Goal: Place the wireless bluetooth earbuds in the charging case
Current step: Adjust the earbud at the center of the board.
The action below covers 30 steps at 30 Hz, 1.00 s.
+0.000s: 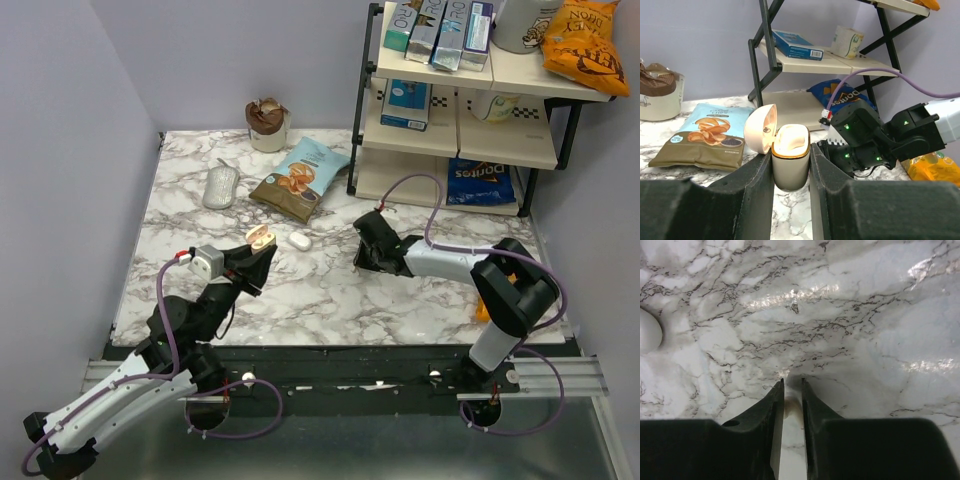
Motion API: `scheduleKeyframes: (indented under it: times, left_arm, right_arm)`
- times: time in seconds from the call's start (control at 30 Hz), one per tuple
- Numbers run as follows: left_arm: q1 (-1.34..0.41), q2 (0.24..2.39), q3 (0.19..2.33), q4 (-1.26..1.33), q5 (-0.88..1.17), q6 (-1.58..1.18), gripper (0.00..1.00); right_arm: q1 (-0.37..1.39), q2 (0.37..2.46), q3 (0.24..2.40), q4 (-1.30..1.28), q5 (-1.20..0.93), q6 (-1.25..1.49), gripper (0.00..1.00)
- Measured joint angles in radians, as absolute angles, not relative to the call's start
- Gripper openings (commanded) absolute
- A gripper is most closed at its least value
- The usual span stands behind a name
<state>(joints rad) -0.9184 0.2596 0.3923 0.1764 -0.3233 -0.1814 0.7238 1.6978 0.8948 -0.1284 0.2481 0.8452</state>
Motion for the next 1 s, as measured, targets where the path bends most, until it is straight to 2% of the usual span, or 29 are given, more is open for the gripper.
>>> scheduleKeyframes:
  times: [0.13,0.23,0.67,1.0]
  left_arm:
    - [-0.918,0.260,0.392,0.179,-0.323,-0.183,0.00]
    - [-0.918,0.260,0.392,0.179,-0.323,-0.184,0.00]
    - [-0.918,0.261,0.389,0.191,-0.313,-0.184,0.00]
    - [-0.918,0.266,0.384,0.200,-0.295,-0.185,0.00]
  right_arm:
    - [0.719,1.698,0.899,-0.126,0.251,0.840,0.53]
    - [0.719,1.691,0.902,-0.127,0.251,0.809,0.57]
    - [0.728,1.637,0.949,-0.210,0.070,0.306,0.51]
    - [0.778,1.676,1.011,-0.260,0.015,0.123,0.57]
